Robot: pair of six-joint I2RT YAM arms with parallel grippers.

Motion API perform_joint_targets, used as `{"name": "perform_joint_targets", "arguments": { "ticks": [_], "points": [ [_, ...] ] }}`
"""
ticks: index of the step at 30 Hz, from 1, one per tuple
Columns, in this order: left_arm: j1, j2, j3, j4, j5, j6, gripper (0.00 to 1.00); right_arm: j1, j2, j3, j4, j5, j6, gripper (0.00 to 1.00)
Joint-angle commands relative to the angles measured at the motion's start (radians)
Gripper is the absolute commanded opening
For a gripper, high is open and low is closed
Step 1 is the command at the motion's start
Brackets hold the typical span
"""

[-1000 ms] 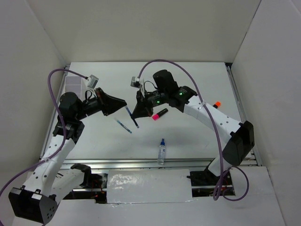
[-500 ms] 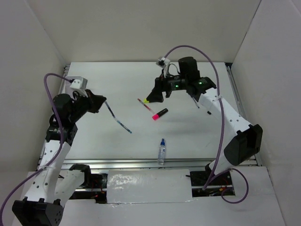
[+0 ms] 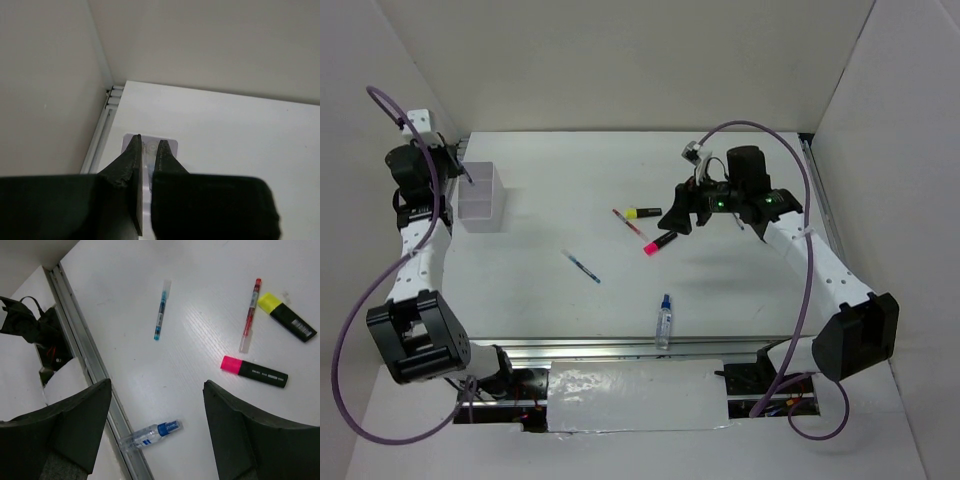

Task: Sort the stationery into containers
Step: Place the stationery into the container, then grab a piece of stationery with the right arm

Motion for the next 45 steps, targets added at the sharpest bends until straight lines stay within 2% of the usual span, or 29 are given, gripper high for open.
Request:
{"name": "perform_joint_targets", "arguments": {
  "ticks": [1, 9, 18, 21, 22, 24, 25, 28, 33, 37, 39, 40, 43, 45],
  "points": [
    [0.006, 0.062, 0.111, 0.190, 0.028, 0.017, 0.00, -0.016, -0.044, -0.037, 0.054, 0.013, -0.002, 0.80],
    [0.006, 0.247, 0.206, 0.253, 0.023, 0.021, 0.00, -0.022, -0.045, -0.053, 0.040, 0.028, -0.031, 0.80],
    [0.009, 0.332, 0.199, 0.291, 0.017, 0.032, 0.01, -0.026, -0.027, -0.064, 0.036, 0.028, -0.052, 0.80],
    [0.003, 0.347, 0.193, 0.297, 0.014, 0.037, 0.08, -0.020, -0.015, -0.052, 0.043, 0.053, -0.055, 0.80],
    [0.003, 0.350, 0.188, 0.300, 0.016, 0.038, 0.18, -0.017, -0.013, -0.049, 0.045, 0.063, -0.054, 0.80],
    [0.000, 0.361, 0.184, 0.294, 0.017, 0.043, 0.28, 0.003, -0.001, -0.035, 0.049, 0.091, -0.055, 0.79],
    [0.000, 0.364, 0.179, 0.294, 0.017, 0.048, 0.39, 0.013, 0.007, -0.021, 0.050, 0.126, -0.052, 0.78],
    [-0.001, 0.370, 0.165, 0.291, 0.008, 0.046, 0.48, 0.070, 0.041, 0.011, 0.050, 0.195, -0.037, 0.75],
    [-0.004, 0.367, 0.174, 0.265, 0.002, 0.041, 0.52, 0.209, 0.130, 0.069, 0.066, 0.303, 0.009, 0.68],
    [-0.003, 0.335, 0.168, 0.247, 0.005, 0.040, 0.52, 0.309, 0.249, 0.183, 0.048, 0.384, 0.049, 0.62],
    [0.006, 0.297, 0.161, 0.224, 0.017, 0.023, 0.53, 0.348, 0.333, 0.233, 0.022, 0.398, 0.083, 0.58],
    [0.008, 0.277, 0.157, 0.213, 0.035, 0.020, 0.53, 0.387, 0.364, 0.290, 0.011, 0.406, 0.095, 0.52],
    [0.008, 0.189, 0.121, 0.161, 0.069, 0.012, 0.56, 0.476, 0.519, 0.411, -0.052, 0.450, 0.080, 0.43],
    [0.011, 0.122, 0.108, 0.100, 0.088, 0.012, 0.60, 0.518, 0.583, 0.472, -0.120, 0.476, 0.063, 0.41]
  ]
}}
